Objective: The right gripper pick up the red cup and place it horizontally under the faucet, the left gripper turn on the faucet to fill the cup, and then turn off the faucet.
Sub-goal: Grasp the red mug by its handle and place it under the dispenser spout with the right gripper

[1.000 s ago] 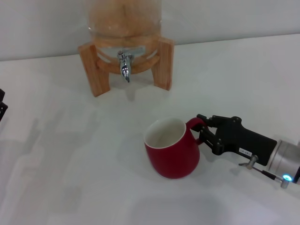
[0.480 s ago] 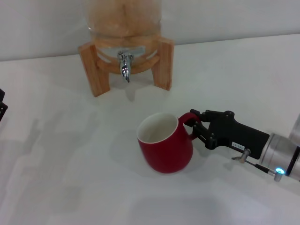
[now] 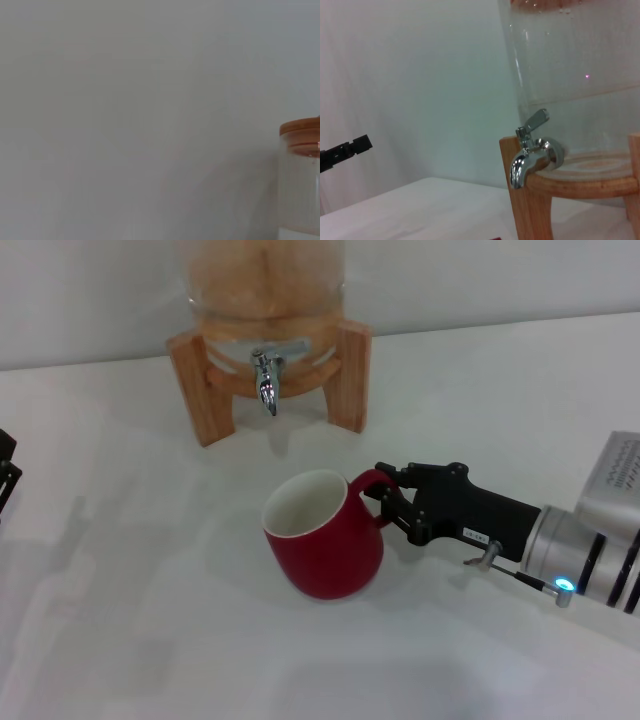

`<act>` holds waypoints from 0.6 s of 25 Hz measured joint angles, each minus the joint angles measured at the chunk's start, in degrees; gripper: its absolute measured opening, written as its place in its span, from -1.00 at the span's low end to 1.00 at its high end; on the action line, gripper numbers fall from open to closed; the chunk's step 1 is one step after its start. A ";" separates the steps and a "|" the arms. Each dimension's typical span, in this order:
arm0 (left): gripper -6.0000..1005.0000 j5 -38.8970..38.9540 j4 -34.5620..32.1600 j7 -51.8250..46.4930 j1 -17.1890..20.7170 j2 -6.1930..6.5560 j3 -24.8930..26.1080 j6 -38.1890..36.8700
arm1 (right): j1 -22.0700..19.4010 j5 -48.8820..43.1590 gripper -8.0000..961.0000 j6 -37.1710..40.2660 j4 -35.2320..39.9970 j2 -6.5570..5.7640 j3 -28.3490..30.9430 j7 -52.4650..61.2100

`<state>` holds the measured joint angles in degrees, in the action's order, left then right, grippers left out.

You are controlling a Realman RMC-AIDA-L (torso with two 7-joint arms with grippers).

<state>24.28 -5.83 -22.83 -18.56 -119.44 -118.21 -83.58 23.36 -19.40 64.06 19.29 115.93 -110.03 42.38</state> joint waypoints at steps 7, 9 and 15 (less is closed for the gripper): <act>0.71 -0.17 0.02 -0.02 0.34 0.00 0.00 0.00 | 2.07 0.12 -0.62 -1.89 0.75 0.10 -1.08 0.78; 0.71 -0.54 -0.05 -0.05 0.37 0.00 -0.01 0.00 | 2.60 0.22 -0.62 -2.28 0.84 0.09 -1.25 1.12; 0.71 -1.23 -0.10 -0.11 0.37 0.00 0.00 -0.01 | 4.42 0.16 -0.62 -4.78 1.55 0.08 -1.31 1.94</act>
<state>23.05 -5.93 -22.94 -18.19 -119.45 -118.21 -83.59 27.79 -19.24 59.28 20.83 116.01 -111.33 44.32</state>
